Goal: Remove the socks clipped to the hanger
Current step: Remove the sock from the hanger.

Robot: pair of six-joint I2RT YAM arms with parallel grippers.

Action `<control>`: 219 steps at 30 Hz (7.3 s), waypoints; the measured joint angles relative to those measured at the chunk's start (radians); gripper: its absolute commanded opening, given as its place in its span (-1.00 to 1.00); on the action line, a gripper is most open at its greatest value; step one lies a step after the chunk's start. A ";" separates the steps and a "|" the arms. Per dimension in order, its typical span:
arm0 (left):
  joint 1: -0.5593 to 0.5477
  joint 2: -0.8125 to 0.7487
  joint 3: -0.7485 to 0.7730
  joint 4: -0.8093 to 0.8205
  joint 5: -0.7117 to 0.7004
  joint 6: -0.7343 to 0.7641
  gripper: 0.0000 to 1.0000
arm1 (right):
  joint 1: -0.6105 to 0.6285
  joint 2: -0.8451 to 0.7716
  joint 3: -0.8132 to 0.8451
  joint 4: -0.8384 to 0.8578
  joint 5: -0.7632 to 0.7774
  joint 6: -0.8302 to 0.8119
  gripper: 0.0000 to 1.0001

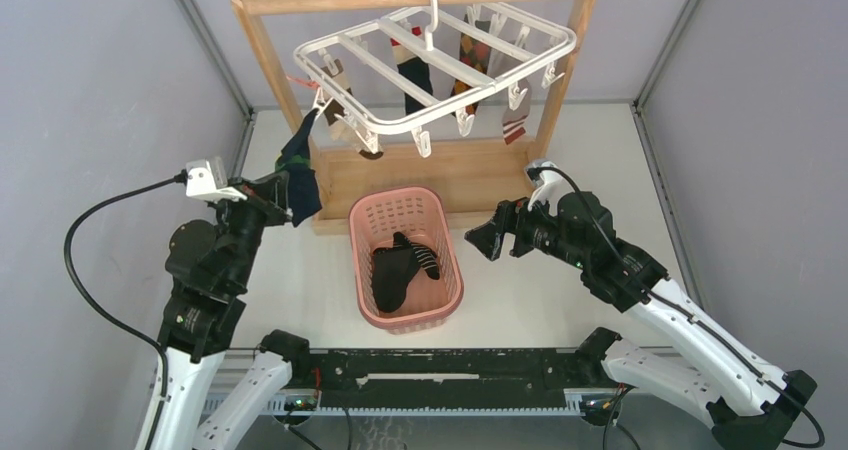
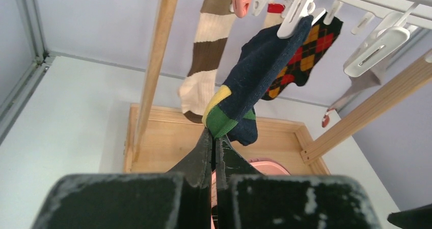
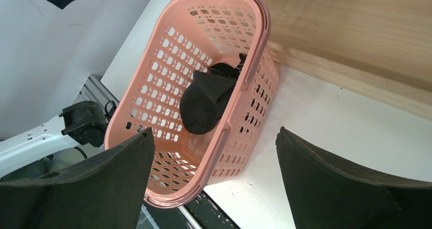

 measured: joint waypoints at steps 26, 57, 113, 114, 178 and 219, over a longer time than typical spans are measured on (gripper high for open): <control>0.000 -0.044 0.060 -0.042 0.151 -0.082 -1.00 | -0.025 0.000 -0.003 0.000 -0.011 0.000 0.90; 0.000 -0.035 0.080 -0.019 0.293 -0.164 -0.99 | -0.045 0.126 -0.012 0.121 -0.102 0.009 0.84; 0.000 0.087 0.077 -0.060 0.405 -0.214 -0.94 | 0.286 0.774 0.265 0.992 -0.199 -0.035 0.56; 0.000 0.087 0.077 -0.061 0.405 -0.213 -0.93 | 0.288 0.774 0.265 0.992 -0.204 -0.036 0.50; 0.000 0.385 0.440 -0.118 0.212 -0.079 0.95 | 0.193 0.886 0.396 0.773 -0.227 0.026 -1.00; -0.001 0.536 0.462 -0.002 0.185 -0.019 0.40 | 0.172 0.886 0.397 0.687 -0.217 -0.003 -1.00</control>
